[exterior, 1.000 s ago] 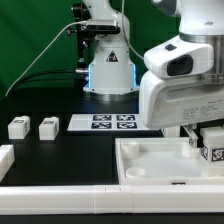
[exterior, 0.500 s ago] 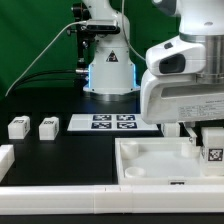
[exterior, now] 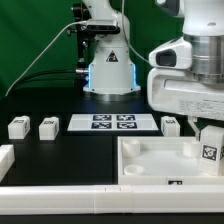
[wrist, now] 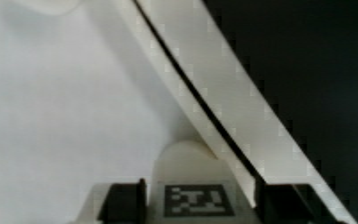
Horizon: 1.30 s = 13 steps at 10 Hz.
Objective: Assemble one leg
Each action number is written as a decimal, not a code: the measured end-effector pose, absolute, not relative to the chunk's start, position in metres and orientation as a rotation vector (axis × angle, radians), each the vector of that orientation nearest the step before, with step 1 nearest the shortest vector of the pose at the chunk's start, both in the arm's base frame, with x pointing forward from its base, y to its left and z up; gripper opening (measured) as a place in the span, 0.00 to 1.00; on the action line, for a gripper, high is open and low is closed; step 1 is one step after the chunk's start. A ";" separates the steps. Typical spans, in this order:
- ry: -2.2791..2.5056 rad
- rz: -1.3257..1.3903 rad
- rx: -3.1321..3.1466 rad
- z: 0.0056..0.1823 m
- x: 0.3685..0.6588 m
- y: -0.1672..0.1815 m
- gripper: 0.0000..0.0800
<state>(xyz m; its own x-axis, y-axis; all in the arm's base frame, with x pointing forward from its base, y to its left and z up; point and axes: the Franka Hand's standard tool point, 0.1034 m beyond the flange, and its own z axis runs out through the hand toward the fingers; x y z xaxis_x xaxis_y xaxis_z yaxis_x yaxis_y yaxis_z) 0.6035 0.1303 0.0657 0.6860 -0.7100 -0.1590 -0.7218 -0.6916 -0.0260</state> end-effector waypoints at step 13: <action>2.514 0.261 -1.789 0.069 0.607 0.148 0.37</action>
Offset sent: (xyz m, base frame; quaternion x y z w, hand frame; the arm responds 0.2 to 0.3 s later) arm -0.0007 0.0039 0.0040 0.0034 0.0033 0.3168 0.9485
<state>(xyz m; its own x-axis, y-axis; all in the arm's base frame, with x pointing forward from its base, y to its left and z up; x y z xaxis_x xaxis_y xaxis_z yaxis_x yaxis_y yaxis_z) 0.6073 0.1482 0.0685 -0.3320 -0.9338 -0.1336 -0.9413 0.3188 0.1111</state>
